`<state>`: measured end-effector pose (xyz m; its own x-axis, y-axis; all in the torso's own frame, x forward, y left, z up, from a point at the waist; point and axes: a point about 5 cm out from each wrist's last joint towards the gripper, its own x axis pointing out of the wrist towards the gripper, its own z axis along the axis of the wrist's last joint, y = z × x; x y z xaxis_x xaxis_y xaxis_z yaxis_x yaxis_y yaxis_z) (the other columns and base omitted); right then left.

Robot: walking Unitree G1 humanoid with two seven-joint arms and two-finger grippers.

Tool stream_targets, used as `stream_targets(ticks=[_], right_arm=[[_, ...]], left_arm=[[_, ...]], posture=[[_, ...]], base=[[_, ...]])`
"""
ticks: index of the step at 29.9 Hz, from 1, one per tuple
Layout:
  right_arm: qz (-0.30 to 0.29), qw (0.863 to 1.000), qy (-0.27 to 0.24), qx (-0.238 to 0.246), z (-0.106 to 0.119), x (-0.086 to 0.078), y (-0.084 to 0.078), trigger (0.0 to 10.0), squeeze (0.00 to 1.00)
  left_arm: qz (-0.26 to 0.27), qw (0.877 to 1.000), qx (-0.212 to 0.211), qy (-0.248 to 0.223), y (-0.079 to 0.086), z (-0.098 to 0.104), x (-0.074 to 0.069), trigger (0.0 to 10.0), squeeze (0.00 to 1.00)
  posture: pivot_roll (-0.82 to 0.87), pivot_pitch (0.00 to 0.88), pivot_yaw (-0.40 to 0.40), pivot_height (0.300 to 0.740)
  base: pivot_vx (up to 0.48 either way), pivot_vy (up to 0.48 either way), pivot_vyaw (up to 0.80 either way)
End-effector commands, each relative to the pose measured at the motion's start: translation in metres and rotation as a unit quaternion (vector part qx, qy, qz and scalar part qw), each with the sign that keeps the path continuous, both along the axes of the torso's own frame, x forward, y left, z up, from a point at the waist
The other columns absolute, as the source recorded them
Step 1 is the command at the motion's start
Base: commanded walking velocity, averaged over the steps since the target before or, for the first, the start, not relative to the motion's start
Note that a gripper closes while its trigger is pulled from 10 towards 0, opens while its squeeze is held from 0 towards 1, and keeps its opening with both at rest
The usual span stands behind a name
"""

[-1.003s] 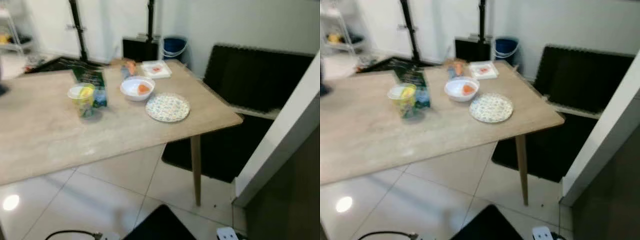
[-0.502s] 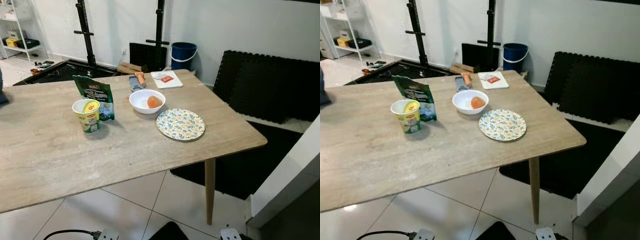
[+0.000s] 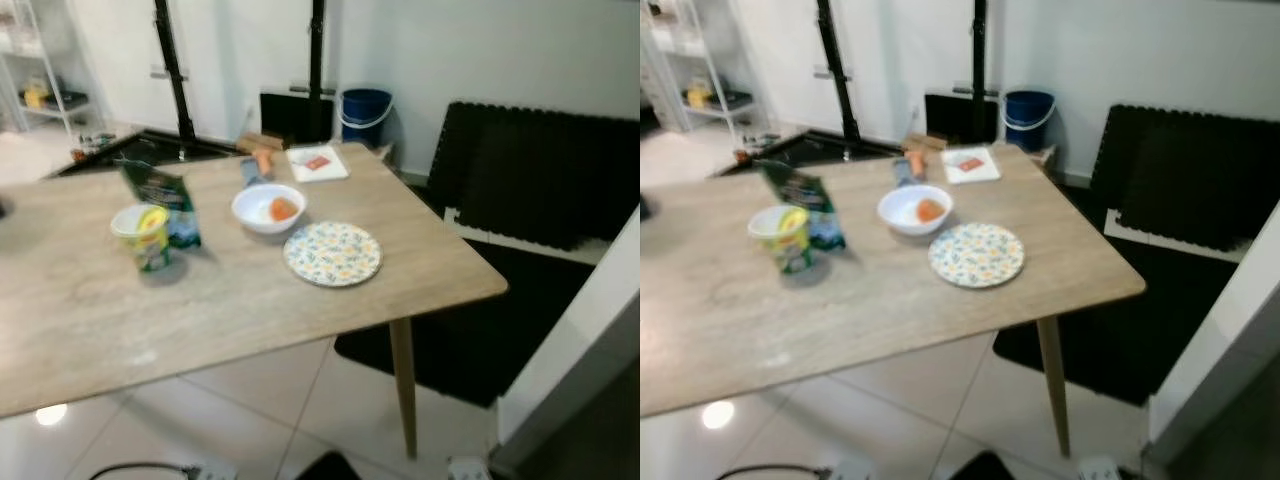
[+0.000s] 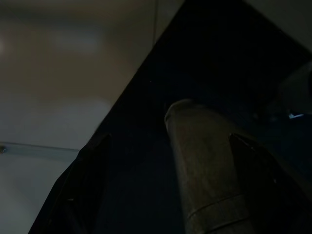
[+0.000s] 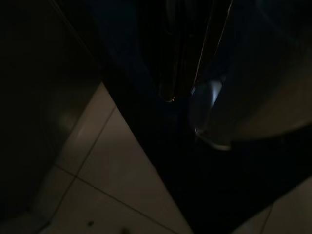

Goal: Restocking fridge

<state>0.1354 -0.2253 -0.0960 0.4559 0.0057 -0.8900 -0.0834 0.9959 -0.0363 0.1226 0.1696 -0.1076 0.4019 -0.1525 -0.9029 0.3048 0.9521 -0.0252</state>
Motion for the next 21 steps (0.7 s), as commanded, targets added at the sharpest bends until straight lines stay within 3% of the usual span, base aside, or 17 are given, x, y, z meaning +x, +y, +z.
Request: stream_targets(ticks=[1, 21], right_arm=[[-0.001, 1.0, 0.001, 0.007, -0.0013, -0.0011, 0.0043, 10.0, 0.0], [0.004, 1.0, 0.004, 0.006, -0.002, -0.0022, 0.0057, 10.0, 0.0]], left_arm=[[-0.001, 0.999, 0.001, 0.037, 0.0013, -0.0054, -0.0176, 10.0, 0.0], [-0.002, 0.999, 0.017, 0.034, 0.004, -0.0055, -0.0179, 10.0, 0.0]], posture=[[-0.02, 0.018, 0.0, 0.74], [-0.03, 0.017, 0.004, 0.74]], base=[[0.0, 0.0, 0.0], [0.0, 0.0, 0.0]])
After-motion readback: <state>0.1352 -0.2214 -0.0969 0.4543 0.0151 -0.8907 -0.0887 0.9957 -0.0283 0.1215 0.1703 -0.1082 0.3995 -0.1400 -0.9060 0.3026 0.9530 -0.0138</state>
